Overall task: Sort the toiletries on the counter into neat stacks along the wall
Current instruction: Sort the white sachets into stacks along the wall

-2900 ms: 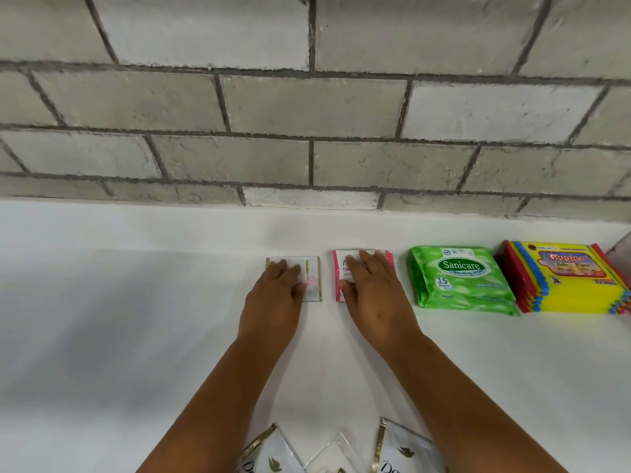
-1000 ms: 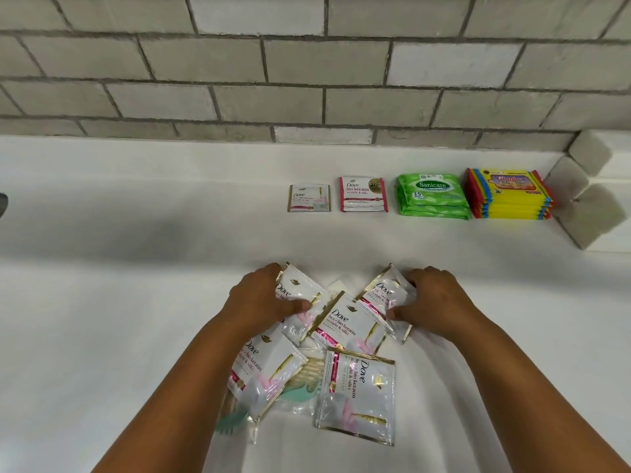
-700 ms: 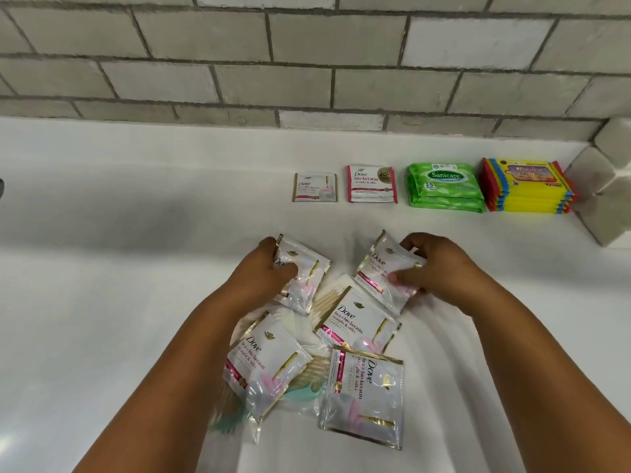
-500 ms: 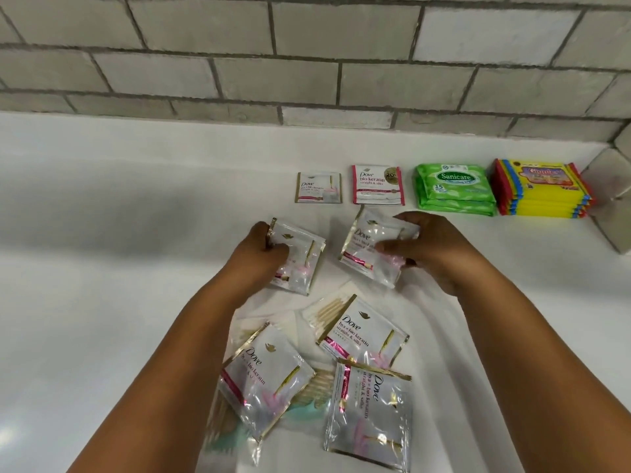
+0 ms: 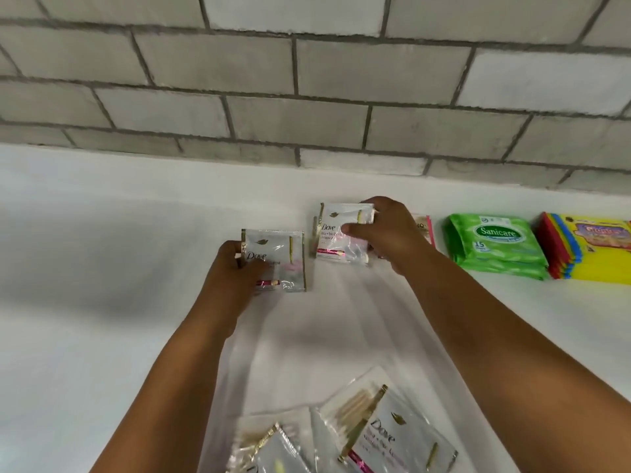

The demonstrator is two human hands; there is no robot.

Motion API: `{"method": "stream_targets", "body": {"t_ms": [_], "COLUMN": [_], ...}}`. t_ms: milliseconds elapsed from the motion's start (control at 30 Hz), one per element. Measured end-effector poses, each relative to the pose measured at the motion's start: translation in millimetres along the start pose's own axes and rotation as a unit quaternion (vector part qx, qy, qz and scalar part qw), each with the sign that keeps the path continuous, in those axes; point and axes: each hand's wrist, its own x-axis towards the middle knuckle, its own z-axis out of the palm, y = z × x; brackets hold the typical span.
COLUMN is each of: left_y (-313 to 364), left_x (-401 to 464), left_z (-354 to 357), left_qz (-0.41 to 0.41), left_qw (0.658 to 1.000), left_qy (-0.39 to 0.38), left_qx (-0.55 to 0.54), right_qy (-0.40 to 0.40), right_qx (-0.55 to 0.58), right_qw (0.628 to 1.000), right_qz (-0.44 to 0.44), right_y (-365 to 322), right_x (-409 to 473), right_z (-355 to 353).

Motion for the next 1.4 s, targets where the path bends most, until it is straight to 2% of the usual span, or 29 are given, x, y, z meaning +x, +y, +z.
{"method": "stream_targets", "body": {"t_ms": [100, 233, 333, 500, 667, 733, 767, 867, 933, 967, 1033, 1200, 1300, 1400], "left_y": [1, 2, 2, 0, 5, 8, 10, 14, 17, 18, 19, 17, 15, 8], "left_x": [9, 16, 20, 25, 30, 33, 34, 42, 49, 53, 61, 78, 78, 78], "left_z": [-4, -8, -9, -5, 8, 16, 20, 35, 46, 52, 62, 79, 84, 86], "left_qz": [0.001, -0.001, 0.001, -0.001, -0.002, -0.001, 0.000, -0.001, -0.003, -0.004, -0.015, -0.001, 0.044, 0.069], "left_qw": [1.000, 0.999, 0.999, 1.000, 1.000, 1.000, 0.999, 0.999, 0.998, 0.998, 0.997, 0.997, 0.992, 0.984], "left_qy": [0.012, 0.016, 0.017, 0.020, -0.001, -0.018, -0.027, -0.040, -0.047, -0.053, -0.067, -0.057, -0.022, -0.007], "left_qx": [-0.011, -0.028, -0.033, -0.025, -0.021, -0.023, -0.026, -0.033, -0.033, -0.034, -0.030, 0.049, 0.117, 0.167], "right_qy": [-0.003, 0.016, 0.038, 0.059, 0.084, 0.087, 0.087, 0.041, -0.013, -0.031, -0.035, 0.039, 0.068, 0.063], "right_qx": [-0.068, -0.243, -0.291, -0.428, -0.489, -0.467, -0.427, -0.205, -0.055, -0.026, -0.046, -0.125, -0.260, -0.358], "right_qw": [0.998, 0.970, 0.956, 0.901, 0.861, 0.871, 0.892, 0.977, 0.998, 0.998, 0.997, 0.991, 0.962, 0.930], "right_qz": [-0.006, -0.016, -0.024, -0.045, -0.109, -0.123, -0.121, -0.040, 0.038, 0.055, 0.045, -0.007, -0.050, -0.058], "right_y": [-1, 4, 8, 10, 12, 13, 12, 4, -3, -3, -1, 10, 16, 21], "right_x": [25, 41, 41, 40, 37, 37, 37, 31, 22, 19, 15, 22, 25, 27], "right_z": [12, 22, 27, 33, 30, 27, 25, 19, 14, 13, 11, 5, 6, 9]}}
